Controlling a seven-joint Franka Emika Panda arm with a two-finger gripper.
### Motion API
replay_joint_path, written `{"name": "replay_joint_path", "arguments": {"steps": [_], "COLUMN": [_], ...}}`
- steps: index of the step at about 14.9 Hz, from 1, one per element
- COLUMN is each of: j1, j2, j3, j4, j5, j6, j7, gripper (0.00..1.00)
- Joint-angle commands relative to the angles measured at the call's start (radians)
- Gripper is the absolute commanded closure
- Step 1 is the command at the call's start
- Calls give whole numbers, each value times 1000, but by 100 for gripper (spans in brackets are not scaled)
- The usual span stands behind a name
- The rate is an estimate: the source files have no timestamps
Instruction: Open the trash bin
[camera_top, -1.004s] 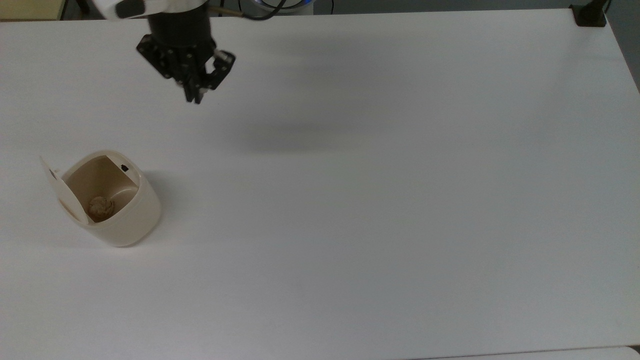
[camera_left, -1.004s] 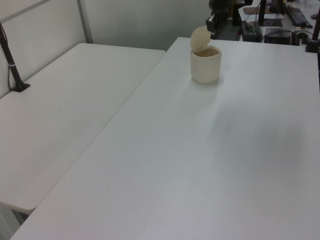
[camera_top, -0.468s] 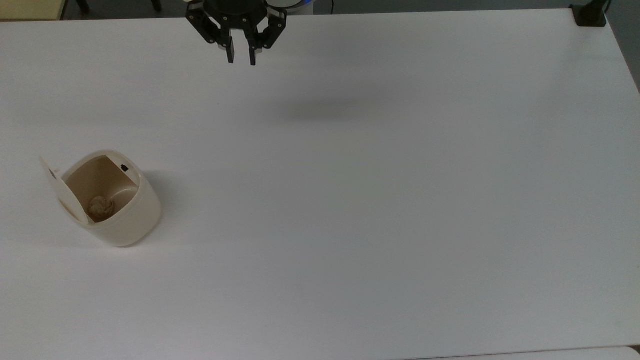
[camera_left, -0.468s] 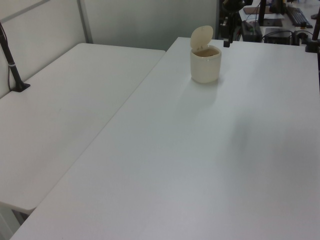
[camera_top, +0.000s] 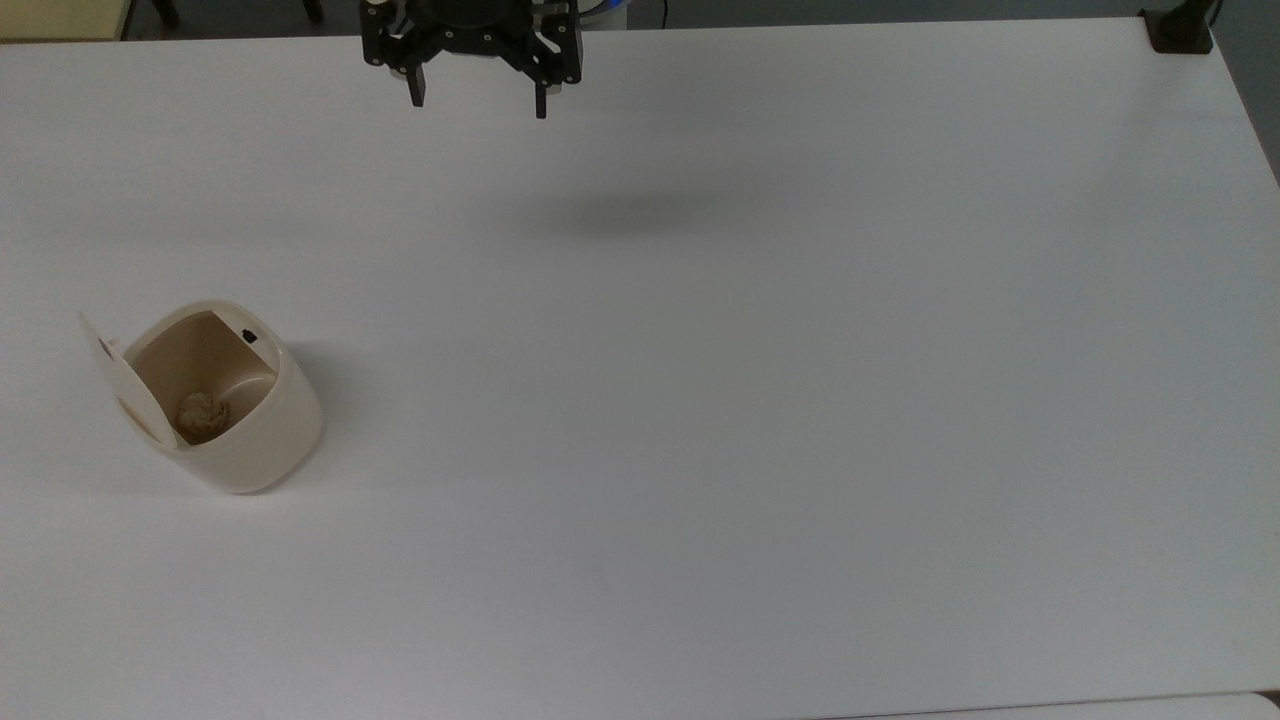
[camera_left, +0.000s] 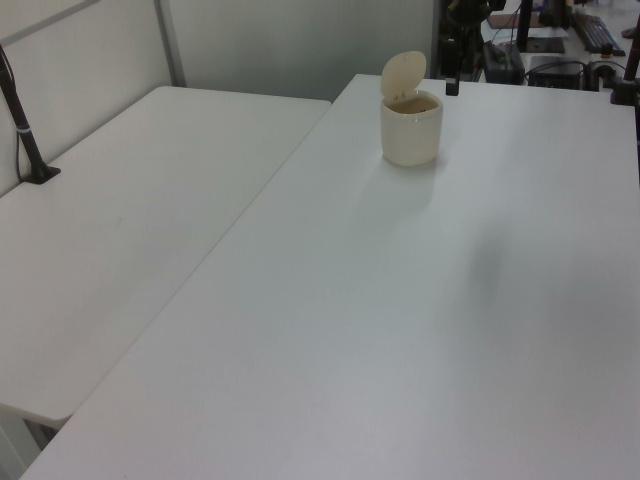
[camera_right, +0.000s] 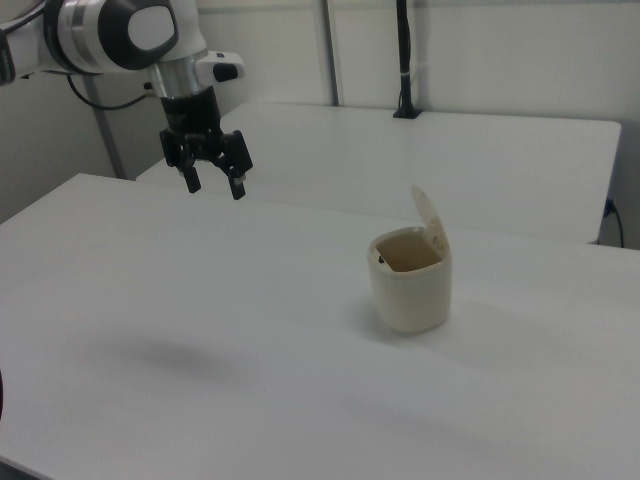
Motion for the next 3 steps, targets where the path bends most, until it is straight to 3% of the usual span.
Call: {"name": "replay_joint_path", "arguments": {"steps": [1,3], "j1": [10,11], "j2": [-36,-36], "j3": [-16,-16], "j4": [-29,-26], "j5": [-15,-15], "j6": [-23,-23], "j7": [-20,-12], "gripper": [0,0]}}
